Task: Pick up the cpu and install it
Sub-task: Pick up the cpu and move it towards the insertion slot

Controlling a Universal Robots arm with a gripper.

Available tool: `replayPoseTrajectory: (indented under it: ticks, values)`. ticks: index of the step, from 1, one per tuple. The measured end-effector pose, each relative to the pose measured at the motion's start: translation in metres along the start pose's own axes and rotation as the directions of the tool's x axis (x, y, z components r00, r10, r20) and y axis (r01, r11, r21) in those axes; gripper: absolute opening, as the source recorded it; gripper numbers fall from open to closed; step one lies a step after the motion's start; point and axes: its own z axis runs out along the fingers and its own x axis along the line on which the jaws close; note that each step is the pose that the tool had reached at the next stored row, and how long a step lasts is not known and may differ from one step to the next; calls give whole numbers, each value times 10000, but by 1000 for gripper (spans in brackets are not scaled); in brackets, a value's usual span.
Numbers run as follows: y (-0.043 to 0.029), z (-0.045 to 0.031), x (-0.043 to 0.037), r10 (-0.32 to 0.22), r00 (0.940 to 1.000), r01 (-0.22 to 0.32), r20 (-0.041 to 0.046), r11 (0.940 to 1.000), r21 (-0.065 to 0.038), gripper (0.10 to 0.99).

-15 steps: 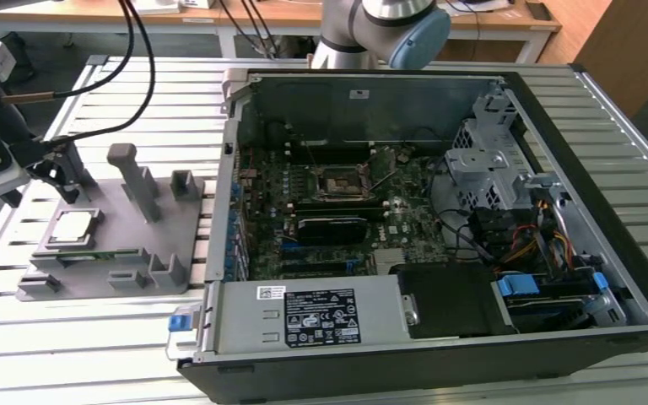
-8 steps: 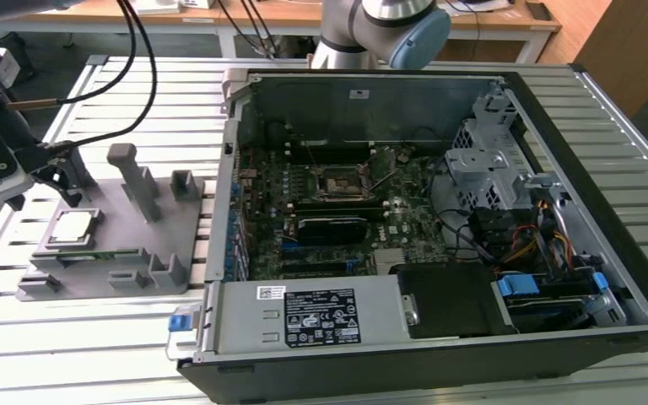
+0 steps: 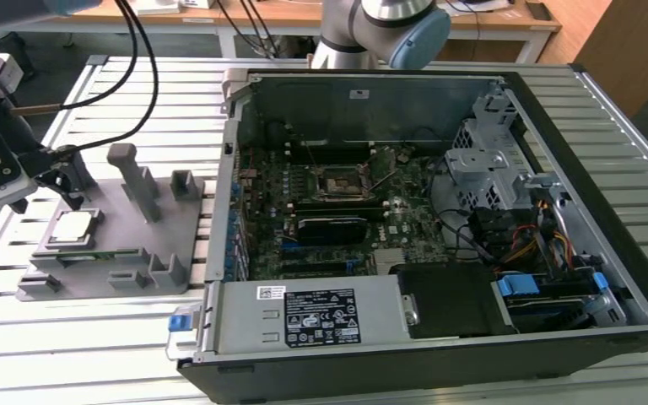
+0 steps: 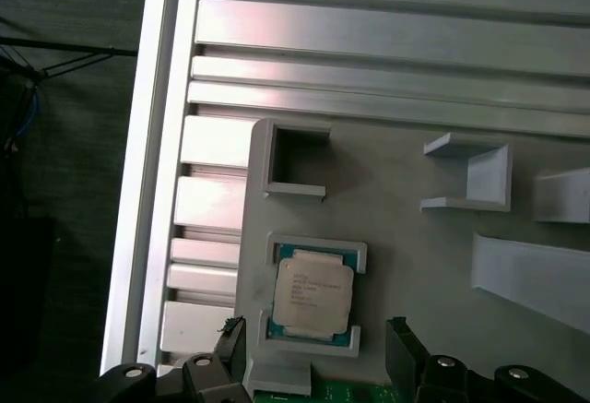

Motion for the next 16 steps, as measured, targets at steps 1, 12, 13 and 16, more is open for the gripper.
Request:
replayPoseTrajectory:
  ticks: [1, 12, 13, 16]
  values:
    - [0, 7, 0, 0, 10000, 0, 0, 10000, 0, 706]
    - [-6, 78, -2, 0, 10000, 0, -2, 10000, 1, 706]
    - [-6, 86, -2, 0, 10000, 0, -1, 10000, 0, 706]
    - [-7, 110, -3, 1, 10000, -1, 0, 10000, 0, 706]
